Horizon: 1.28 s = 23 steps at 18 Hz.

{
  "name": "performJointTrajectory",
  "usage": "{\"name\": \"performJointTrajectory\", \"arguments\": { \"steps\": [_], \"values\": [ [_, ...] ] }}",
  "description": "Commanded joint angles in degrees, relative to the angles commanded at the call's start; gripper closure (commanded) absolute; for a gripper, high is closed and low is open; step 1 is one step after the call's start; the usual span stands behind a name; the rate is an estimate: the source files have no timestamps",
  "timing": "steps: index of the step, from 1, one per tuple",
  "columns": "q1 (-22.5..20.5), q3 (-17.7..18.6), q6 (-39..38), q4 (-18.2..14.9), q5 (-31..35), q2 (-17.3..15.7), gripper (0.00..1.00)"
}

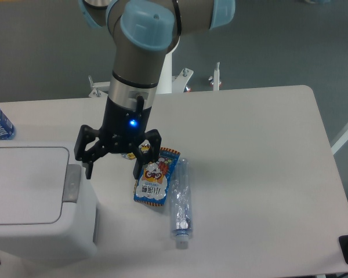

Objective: Open the trash can

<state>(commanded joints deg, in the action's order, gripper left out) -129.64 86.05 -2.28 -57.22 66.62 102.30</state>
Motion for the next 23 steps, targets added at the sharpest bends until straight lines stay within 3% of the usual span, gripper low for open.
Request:
{"name": "performJointTrajectory", "arguments": {
  "steps": [23],
  "values": [
    [1.15,0.26,-0.88,0.09,0.26,0.97,0.0]
  ]
}}
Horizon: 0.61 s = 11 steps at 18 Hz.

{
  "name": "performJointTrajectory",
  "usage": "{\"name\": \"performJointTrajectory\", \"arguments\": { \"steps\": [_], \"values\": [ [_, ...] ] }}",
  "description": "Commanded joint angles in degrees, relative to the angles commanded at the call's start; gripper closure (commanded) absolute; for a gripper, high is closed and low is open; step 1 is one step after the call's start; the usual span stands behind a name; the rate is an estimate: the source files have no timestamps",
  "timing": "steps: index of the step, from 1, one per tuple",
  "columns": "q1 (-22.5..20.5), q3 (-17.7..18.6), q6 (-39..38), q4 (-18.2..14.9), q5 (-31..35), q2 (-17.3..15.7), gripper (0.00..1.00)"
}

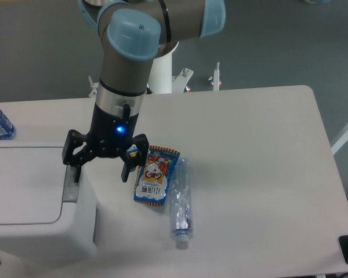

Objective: Open the trash can

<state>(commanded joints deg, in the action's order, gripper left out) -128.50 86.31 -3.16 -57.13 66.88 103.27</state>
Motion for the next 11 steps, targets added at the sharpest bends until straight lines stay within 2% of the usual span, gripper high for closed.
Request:
{"name": "performJointTrajectory", "arguments": {
  "steps": [11],
  "values": [
    [0.09,0.0,0.09,0.18,0.0,0.44,0.0]
  ]
}}
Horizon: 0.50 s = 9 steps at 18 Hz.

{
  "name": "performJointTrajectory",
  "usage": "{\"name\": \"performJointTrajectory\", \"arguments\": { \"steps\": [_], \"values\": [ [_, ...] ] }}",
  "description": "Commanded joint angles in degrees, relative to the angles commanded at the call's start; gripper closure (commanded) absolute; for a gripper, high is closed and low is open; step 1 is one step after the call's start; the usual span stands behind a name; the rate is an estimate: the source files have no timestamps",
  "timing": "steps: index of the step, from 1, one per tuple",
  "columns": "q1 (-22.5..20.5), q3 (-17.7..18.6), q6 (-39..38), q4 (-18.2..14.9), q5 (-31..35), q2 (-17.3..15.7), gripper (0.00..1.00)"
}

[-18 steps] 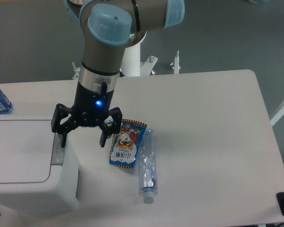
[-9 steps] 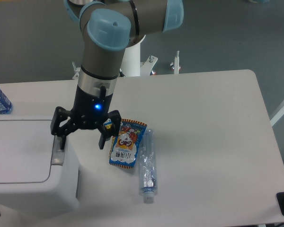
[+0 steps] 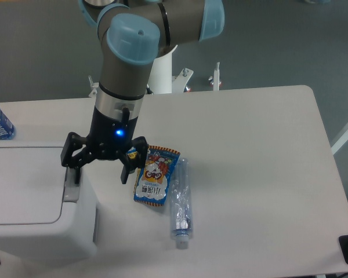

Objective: Open the trash can

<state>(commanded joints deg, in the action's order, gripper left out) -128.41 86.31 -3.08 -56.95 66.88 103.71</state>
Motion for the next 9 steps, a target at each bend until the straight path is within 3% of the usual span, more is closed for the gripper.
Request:
{"name": "performJointTrajectory", "arguments": {
  "steps": [5,9],
  "values": [
    [0.0,-0.17,0.17,0.7,0.09,0.18,0.0],
    [-0.09,-3.77,0.26,1.66,0.52,-0.35,0.0]
  ]
}}
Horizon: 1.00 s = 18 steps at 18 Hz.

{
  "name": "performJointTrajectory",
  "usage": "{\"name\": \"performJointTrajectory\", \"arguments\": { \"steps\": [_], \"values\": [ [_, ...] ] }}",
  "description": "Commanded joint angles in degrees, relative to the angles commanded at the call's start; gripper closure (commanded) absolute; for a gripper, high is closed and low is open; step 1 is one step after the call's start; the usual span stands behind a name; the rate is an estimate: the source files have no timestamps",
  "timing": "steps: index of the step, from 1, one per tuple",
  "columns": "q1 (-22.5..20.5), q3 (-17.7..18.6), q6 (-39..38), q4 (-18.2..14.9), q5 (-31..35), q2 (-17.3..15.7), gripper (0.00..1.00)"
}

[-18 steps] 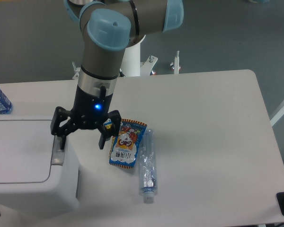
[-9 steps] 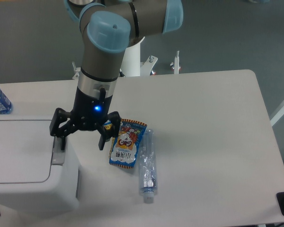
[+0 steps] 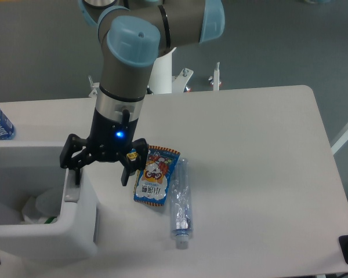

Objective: Open the trash can

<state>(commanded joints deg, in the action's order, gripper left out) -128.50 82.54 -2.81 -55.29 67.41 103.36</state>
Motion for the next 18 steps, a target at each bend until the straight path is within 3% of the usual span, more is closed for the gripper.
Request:
{"name": "performJointTrajectory", "arguments": {
  "steps": [6,9,13,18],
  "values": [
    [-4.47,-3.09,0.79,1.67,7.02,-1.14,0.0],
    [-7.37,-3.88,3.85,1.76,15.09,-1.67,0.0],
    [-11.15,-3.53,9.74,0.8,20.3,-2.2,0.0],
    [-16.78,-1.16,25.02,0.19,24.7,-4.3,0.0]
  ]
}}
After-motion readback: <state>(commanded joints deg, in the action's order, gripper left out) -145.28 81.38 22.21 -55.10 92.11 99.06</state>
